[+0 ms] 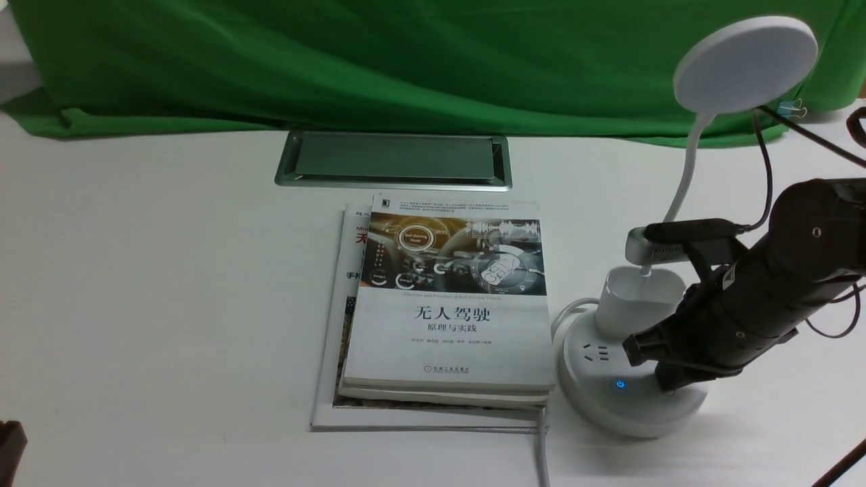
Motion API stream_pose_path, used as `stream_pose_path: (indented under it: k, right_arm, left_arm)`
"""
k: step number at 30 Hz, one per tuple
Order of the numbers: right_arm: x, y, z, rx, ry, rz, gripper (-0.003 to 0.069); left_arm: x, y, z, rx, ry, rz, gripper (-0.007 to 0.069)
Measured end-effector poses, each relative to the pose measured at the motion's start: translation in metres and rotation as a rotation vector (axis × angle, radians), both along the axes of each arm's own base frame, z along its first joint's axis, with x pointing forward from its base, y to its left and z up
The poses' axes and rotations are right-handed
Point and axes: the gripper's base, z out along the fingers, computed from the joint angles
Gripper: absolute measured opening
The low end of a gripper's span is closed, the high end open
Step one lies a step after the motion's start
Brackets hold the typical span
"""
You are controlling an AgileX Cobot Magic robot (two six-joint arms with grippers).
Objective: Turn off the desk lamp on the white desktop by hand.
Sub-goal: 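Press the power button on the lamp base to turn the lamp off with the right gripper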
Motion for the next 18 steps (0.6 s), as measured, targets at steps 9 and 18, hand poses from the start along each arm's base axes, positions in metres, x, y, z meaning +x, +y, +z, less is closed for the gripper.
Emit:
stream_pose_path:
  k: [9,18]
  right_arm:
    - [-0.007,-0.002,0.028,0.026,-0.073,0.001,0.0036]
    - [-0.004,-0.001,0.012,0.009,-0.023,0.001,0.0036]
  left_arm:
    - [0.000,0.000,0.000,0.000,0.000,0.000,0.0020]
    - [0.000,0.000,0.000,0.000,0.000,0.000,0.0020]
